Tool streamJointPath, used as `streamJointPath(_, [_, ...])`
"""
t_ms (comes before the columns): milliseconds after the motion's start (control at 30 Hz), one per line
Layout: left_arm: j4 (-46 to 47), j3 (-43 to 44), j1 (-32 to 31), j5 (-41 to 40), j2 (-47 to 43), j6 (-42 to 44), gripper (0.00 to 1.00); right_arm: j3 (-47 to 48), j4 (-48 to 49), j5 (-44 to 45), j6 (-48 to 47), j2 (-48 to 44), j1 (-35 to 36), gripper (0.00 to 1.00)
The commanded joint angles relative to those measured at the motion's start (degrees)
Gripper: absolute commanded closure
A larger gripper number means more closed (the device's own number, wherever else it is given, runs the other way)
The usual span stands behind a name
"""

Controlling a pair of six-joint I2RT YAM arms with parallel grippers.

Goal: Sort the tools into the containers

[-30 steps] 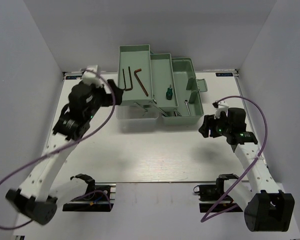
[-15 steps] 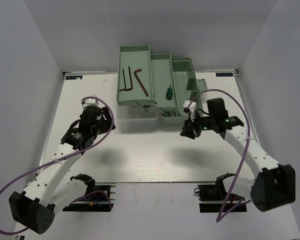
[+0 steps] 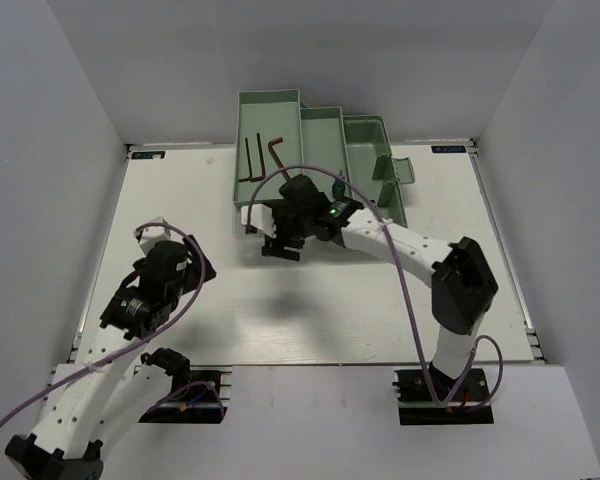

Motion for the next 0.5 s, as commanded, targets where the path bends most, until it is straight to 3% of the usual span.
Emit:
streamJointPath(0, [-2.35,-0.92,-0.11,-0.58,-3.94,-2.87,0.03,5.49,2.63,8.33,-3.47,2.5,3.19,0.24])
streamJointPath(267, [-2.88,-0.92,-0.11,-0.58,-3.96,-2.87,0.03,7.78,10.98,21.15,-9.37,11.55,8.64,0.21])
streamJointPath(433, [-2.88,-0.92,-0.11,-0.05,-3.95,-4.1,0.03,7.25,14.07,22.14,-11.13,15.94,9.08,0.2])
streamJointPath(467, [-2.88,-1.53,-0.11,-0.05,-3.95,-5.67,0.03,7.43,14.07,21.35,-11.14,16.3,9.17,0.24])
